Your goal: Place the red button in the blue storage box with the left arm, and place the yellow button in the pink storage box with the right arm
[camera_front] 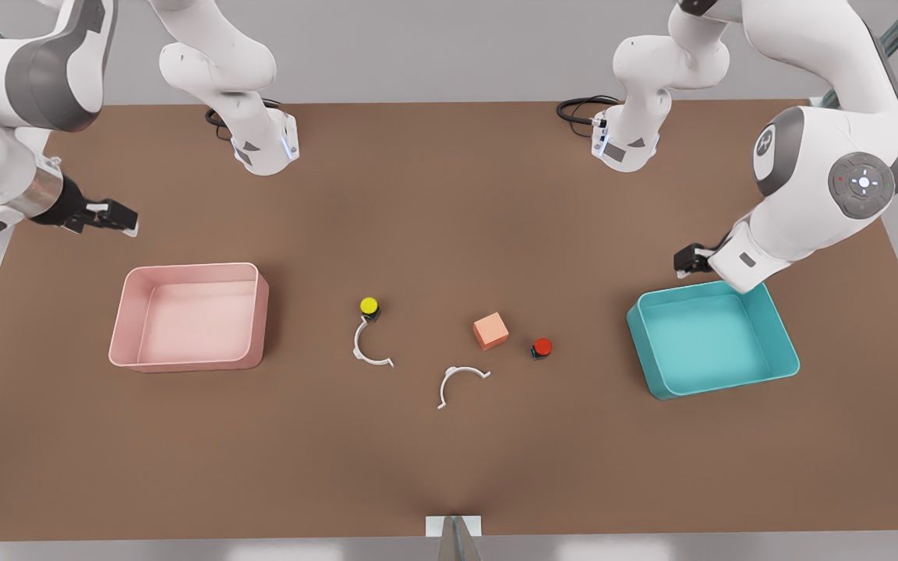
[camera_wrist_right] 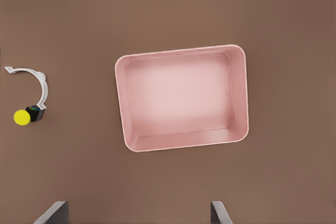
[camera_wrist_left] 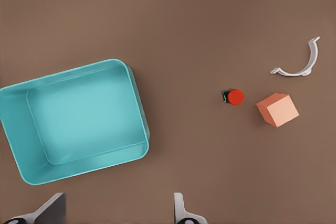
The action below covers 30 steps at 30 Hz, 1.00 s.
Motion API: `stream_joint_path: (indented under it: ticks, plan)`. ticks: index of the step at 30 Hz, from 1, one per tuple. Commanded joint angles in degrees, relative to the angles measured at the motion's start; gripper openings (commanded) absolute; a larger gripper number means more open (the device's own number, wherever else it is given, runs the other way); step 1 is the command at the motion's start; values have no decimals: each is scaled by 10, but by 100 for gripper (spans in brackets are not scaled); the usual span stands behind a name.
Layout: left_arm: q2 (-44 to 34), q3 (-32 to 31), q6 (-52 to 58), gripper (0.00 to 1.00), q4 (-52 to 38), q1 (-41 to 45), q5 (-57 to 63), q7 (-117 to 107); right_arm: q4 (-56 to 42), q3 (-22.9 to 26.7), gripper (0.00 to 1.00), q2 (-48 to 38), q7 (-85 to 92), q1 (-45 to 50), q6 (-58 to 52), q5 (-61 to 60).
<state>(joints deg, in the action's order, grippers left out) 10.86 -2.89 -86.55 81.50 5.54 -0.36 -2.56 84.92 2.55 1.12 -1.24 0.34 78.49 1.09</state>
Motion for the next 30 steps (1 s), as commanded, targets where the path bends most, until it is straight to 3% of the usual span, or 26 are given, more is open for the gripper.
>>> stream_joint_path:
  ticks: [1, 3, 6, 9, 12, 16, 23, 25, 27, 30]
  plan:
    - [0, 0, -20, 100, 0, 0, 0, 7, 1, 1, 100, 1, 22, -15, 40, 2]
    - [0, 0, -20, 100, 0, 4, 0, -5, 2, 1, 100, 4, 19, -15, 40, 2]
    - [26, -3, -57, 100, 29, 16, -30, -267, 6, 2, 100, 60, 20, -20, 0, 1]
    - [11, -3, -225, 100, 163, 46, -54, -378, 0, 2, 100, 112, -58, -19, -49, -1]
    - [25, -3, -393, 100, 255, 106, -52, -592, 0, 3, 100, 158, -3, -22, -47, -28]
    - [92, -3, -505, 100, 255, 141, -30, -821, 3, -1, 100, 243, -60, 11, 89, -71]
    - [174, -1, -519, 100, 225, 177, -25, -946, 99, -4, 100, 268, -440, 152, 324, -70]
    - [192, -1, -519, 100, 219, 178, -26, -947, 103, -44, 100, 285, -558, 168, 354, -71]
    - [211, -2, -519, 100, 204, 178, -28, -947, 137, -93, 100, 310, -655, 170, 484, -71]
    - [236, -2, -519, 100, 196, 184, -28, -953, 145, -112, 100, 335, -777, 204, 561, -70]
